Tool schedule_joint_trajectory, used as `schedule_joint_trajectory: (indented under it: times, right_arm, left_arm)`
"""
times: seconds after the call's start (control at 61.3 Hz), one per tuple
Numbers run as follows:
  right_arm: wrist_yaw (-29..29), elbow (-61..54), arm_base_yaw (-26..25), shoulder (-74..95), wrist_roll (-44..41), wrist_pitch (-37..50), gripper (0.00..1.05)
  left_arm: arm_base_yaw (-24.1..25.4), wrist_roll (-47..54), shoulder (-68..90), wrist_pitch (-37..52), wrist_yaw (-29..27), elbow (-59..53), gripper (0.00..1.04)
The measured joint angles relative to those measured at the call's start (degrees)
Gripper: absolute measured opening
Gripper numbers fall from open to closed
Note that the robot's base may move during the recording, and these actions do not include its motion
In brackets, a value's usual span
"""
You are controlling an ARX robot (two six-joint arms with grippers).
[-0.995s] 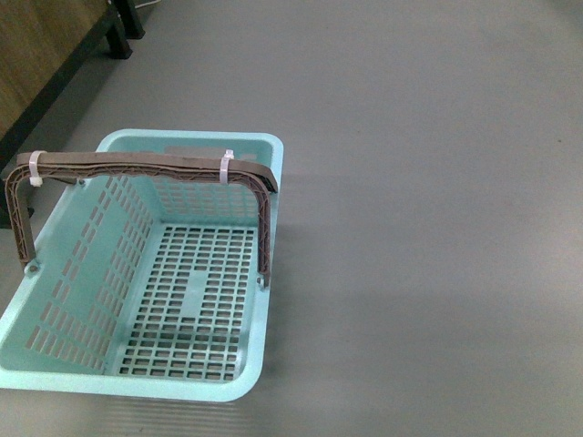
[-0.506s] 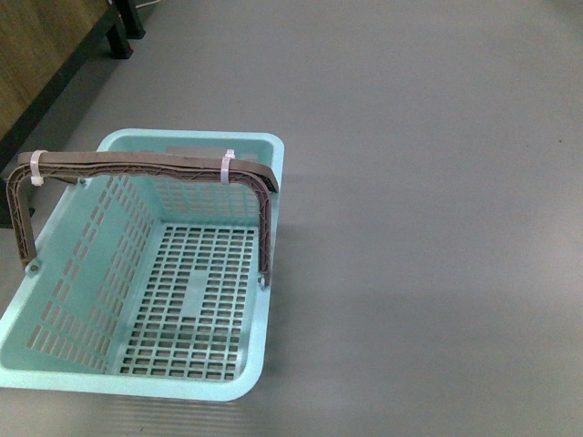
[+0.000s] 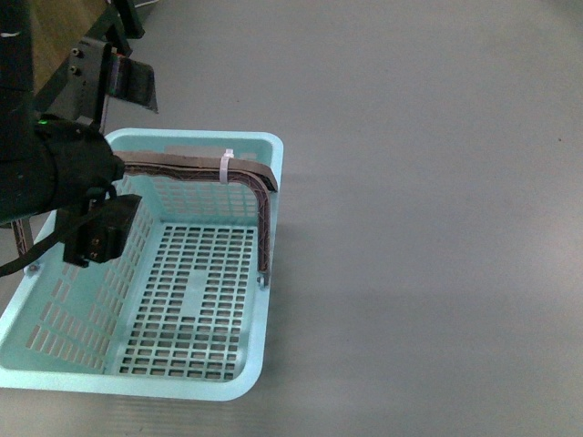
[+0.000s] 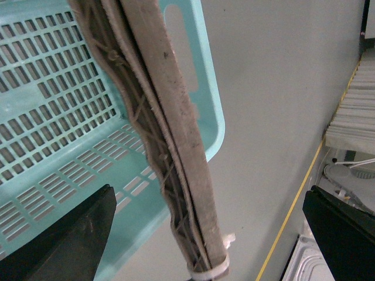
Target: Pick lemon and mango into basket
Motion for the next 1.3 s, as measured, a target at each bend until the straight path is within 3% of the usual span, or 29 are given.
schedule_joint_trajectory:
  times: [0.212, 0.245, 0.375, 0.604, 0.946, 1.093, 1.305]
  right_arm:
    - [0.0, 0.0, 0.0, 0.0, 0.0, 0.0, 0.96]
    - [0.0, 0.0, 0.0, 0.0, 0.0, 0.0, 0.96]
    - [0.0, 0.0, 0.0, 0.0, 0.0, 0.0, 0.96]
    - [0.0, 0.0, 0.0, 0.0, 0.0, 0.0, 0.96]
    - [0.0, 0.0, 0.0, 0.0, 0.0, 0.0, 0.96]
    - [0.0, 0.0, 0.0, 0.0, 0.0, 0.0, 0.96]
    - [0.0, 0.0, 0.0, 0.0, 0.0, 0.0, 0.96]
  left_arm:
    - [2.8, -2.5, 6.8, -2.7, -0.1, 6.3, 0.98]
    - [3.1, -2.4, 7.4, -3.3, -0.1, 7.1, 0.94]
    - [3.6, -2.5, 9.7, -5.3, -0.5, 10.1, 0.73]
    - [3.9, -3.3, 10.1, -8.0, 0.1, 13.2, 0.23]
    - [3.7, -4.0, 2.1, -11.9, -0.3, 9.6, 0.2]
    - [3.7, -5.2, -11.7, -16.1, -0.8, 4.0, 0.19]
    - [2.6, -6.1, -35.5, -29.9, -2.1, 2.0, 0.19]
